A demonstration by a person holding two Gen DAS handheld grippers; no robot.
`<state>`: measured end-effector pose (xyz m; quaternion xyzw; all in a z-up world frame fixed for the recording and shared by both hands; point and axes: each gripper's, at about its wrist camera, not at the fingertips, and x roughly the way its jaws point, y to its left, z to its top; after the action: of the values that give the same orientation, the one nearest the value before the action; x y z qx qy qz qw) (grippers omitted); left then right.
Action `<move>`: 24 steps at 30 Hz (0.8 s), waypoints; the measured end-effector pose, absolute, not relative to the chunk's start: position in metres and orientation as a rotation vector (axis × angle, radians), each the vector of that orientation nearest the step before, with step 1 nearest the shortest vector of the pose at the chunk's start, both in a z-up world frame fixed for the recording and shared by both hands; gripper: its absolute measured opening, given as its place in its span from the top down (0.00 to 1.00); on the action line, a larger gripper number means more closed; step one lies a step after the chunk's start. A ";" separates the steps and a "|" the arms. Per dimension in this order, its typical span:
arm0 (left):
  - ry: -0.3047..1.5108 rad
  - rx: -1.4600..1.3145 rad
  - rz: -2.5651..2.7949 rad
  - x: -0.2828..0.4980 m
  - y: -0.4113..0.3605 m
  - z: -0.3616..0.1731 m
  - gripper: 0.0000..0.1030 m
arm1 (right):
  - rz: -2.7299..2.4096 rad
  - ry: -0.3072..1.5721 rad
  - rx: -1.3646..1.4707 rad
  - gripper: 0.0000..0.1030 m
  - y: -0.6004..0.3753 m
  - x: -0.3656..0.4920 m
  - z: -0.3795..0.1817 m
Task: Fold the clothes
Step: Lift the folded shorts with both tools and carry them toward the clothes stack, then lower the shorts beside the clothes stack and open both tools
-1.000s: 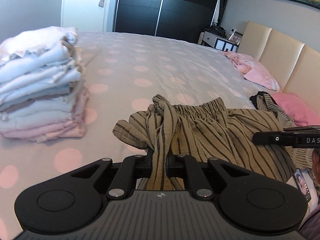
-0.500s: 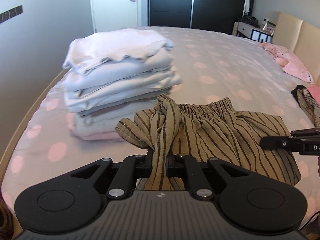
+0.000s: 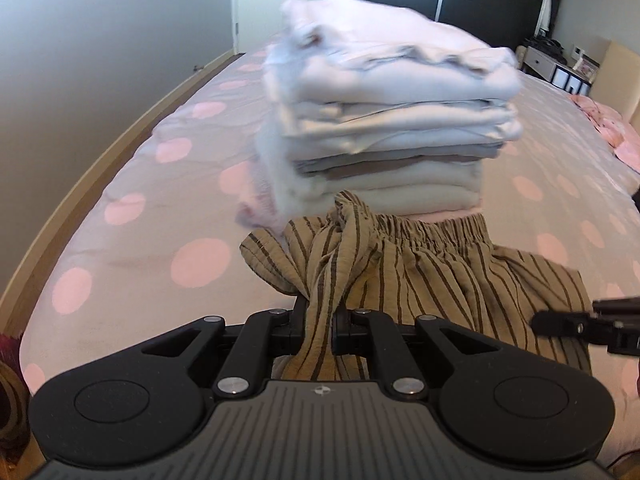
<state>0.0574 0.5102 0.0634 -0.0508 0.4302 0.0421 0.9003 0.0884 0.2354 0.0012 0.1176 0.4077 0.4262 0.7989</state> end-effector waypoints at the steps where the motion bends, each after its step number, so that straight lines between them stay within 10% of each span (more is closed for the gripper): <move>1: 0.892 -0.113 0.091 0.058 0.520 0.058 0.93 | 0.919 0.882 0.252 0.92 0.244 0.088 -0.004; 16: 0.910 -0.124 0.110 0.059 0.566 -0.023 0.89 | 0.880 1.001 0.195 0.91 0.283 0.088 -0.073; 24: 0.907 -0.113 0.223 0.053 0.560 -0.021 0.64 | 0.870 1.027 0.184 0.78 0.273 0.086 -0.077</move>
<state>0.0525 0.5597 -0.0211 -0.0545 0.4369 0.1076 0.8914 0.0864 0.2730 -0.0770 0.0850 0.4751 0.4023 0.7780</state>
